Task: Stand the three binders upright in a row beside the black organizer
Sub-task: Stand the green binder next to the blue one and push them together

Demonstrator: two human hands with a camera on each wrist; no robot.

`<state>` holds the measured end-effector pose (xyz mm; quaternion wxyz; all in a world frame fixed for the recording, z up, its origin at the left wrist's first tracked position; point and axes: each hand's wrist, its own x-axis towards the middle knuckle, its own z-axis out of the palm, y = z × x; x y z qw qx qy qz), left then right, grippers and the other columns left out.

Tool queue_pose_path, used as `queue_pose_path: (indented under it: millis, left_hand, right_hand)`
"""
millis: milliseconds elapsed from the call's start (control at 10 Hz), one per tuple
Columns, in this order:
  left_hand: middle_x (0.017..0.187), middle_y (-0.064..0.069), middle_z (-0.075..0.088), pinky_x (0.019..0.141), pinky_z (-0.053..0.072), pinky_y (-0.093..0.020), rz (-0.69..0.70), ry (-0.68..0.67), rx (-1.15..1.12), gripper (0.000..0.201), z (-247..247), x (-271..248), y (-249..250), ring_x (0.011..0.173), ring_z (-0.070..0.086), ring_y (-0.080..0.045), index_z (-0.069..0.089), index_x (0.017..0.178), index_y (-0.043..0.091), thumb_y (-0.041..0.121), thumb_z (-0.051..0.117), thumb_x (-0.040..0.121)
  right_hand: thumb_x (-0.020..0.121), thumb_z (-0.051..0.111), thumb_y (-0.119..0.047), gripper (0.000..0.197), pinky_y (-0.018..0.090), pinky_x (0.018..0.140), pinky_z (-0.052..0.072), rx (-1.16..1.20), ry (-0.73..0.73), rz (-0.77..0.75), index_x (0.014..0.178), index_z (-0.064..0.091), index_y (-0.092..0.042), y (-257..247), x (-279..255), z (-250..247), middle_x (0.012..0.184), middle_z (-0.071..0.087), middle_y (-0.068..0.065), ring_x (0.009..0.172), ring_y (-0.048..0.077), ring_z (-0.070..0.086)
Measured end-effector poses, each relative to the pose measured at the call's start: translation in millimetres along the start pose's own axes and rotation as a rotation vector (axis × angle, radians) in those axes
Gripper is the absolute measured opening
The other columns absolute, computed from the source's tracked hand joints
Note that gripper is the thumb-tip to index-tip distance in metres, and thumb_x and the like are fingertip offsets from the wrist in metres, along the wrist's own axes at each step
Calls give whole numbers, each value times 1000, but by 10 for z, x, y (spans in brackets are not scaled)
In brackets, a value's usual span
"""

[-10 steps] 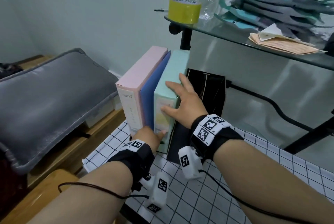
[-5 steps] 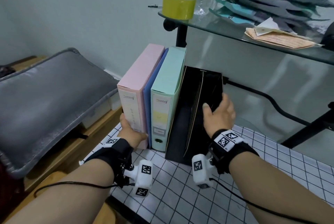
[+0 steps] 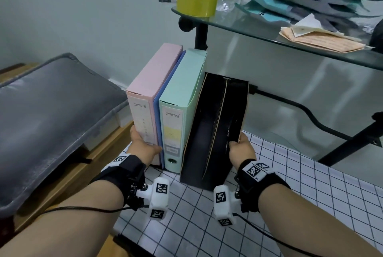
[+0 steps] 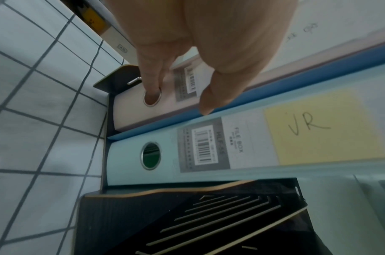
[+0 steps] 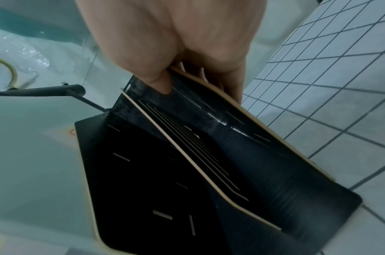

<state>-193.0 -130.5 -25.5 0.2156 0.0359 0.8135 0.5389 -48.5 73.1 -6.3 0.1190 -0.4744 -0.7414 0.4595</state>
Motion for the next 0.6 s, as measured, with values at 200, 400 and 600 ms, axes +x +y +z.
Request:
queue_pose_path:
  millis: [200,400,600]
  left_hand:
    - [121,-8,52,98,45,-56,34,9,-59,97,-136,275,-12,117,53,-36,18,142,21,-6,70,65]
    - [130,-16,52,101,43,-57,40,21,-131,97,-239,433,-65,120,51,-36,20,140,22,-14,67,63]
    - [128,-7,55,103,43,-50,92,15,-60,95,-285,283,-74,110,55,-26,18,142,22,-7,69,67]
  right_hand:
    - [89,41,-14,50,31,67,44,33,-43,12,139,37,-12,-74,19,196,88,59,7,75,27,55]
    - [87,43,-12,49,25,46,35,37,-103,0,136,35,-10,-102,-60,297,65,50,1,53,17,47]
    - [82,57,-30,71,28,72,48,30,-129,17,144,27,-16,-106,-25,201,119,63,10,84,24,60]
